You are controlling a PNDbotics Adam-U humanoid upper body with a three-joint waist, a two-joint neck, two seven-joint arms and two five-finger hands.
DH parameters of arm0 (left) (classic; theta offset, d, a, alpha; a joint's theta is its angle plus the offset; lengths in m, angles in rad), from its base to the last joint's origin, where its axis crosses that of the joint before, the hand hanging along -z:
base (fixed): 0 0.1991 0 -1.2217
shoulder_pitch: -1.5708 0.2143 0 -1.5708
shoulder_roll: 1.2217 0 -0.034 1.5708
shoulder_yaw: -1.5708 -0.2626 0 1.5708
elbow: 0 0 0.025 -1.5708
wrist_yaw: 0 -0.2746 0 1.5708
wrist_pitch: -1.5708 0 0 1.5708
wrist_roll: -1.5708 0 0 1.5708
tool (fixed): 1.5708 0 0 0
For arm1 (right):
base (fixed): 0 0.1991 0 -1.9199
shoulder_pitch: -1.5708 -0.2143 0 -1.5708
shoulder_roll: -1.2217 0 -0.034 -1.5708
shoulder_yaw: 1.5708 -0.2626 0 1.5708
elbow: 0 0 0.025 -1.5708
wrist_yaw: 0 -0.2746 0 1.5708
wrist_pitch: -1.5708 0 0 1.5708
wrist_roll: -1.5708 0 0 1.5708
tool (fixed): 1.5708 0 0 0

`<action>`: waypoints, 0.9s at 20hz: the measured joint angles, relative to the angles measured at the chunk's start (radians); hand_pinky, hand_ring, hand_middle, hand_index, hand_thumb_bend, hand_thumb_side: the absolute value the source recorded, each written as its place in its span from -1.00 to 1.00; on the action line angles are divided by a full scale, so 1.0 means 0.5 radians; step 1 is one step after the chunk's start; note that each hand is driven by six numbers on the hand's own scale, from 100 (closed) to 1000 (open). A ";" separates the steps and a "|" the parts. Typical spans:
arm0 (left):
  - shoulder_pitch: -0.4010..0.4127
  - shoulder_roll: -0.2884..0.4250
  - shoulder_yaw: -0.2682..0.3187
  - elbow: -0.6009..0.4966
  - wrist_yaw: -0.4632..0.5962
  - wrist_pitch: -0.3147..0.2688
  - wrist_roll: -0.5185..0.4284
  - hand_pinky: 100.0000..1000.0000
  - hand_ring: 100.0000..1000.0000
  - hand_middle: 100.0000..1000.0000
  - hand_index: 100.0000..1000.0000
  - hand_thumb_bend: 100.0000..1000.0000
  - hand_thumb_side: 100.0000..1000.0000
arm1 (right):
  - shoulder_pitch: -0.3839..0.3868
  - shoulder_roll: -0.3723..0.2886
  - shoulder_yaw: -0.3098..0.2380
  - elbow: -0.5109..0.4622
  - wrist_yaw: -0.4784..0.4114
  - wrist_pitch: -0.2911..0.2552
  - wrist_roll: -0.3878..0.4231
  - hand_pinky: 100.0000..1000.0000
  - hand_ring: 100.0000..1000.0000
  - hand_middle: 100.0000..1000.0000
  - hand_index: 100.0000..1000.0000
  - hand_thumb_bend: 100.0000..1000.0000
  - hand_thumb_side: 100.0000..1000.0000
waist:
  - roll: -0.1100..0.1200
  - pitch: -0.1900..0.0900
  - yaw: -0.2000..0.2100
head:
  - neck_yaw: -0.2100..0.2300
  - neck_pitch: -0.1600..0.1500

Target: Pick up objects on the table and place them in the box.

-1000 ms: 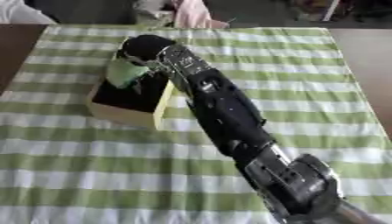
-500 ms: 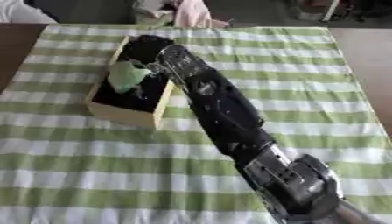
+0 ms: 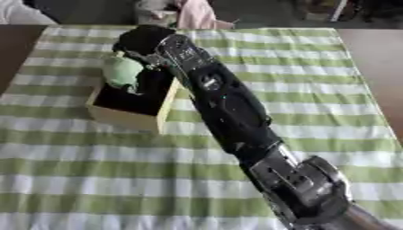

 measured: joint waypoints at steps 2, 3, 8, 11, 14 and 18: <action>0.001 0.000 0.000 0.000 0.000 0.000 0.000 -0.13 0.51 0.37 0.43 -1.00 0.37 | 0.000 0.000 -0.001 0.004 0.020 -0.014 0.008 1.00 0.85 0.72 0.94 -0.42 0.22 | 0.000 0.000 0.000 | -0.003 0.000; 0.002 0.000 0.000 0.000 0.000 0.001 -0.001 -0.13 0.51 0.37 0.43 -1.00 0.37 | 0.000 0.000 -0.001 0.005 0.025 -0.018 0.006 1.00 0.85 0.72 0.94 -0.45 0.20 | 0.000 0.000 0.000 | -0.003 0.000; 0.003 0.000 0.000 0.000 -0.001 0.002 -0.002 -0.13 0.51 0.37 0.43 -1.00 0.37 | 0.000 0.000 -0.009 -0.005 0.015 -0.004 -0.025 1.00 0.80 0.67 0.91 -0.62 0.15 | -0.002 0.000 0.001 | 0.001 0.000; 0.004 -0.001 0.000 0.000 -0.002 0.003 -0.002 -0.13 0.51 0.36 0.42 -1.00 0.36 | 0.000 -0.008 -0.027 -0.067 -0.032 0.037 -0.050 1.00 0.77 0.63 0.88 -0.80 0.10 | -0.002 -0.001 -0.002 | 0.008 0.000; 0.007 -0.001 0.000 0.000 -0.003 0.003 -0.002 -0.13 0.51 0.37 0.42 -1.00 0.36 | 0.000 -0.053 -0.040 -0.169 -0.124 0.087 -0.061 0.98 0.72 0.59 0.86 -1.00 0.17 | -0.002 -0.010 -0.010 | 0.017 0.000; 0.017 -0.001 0.000 0.000 -0.009 0.006 0.001 -0.13 0.51 0.37 0.43 -1.00 0.36 | -0.001 -0.155 -0.067 -0.341 -0.350 0.164 -0.044 0.92 0.70 0.57 0.84 -1.00 0.25 | -0.002 -0.015 -0.022 | 0.034 0.000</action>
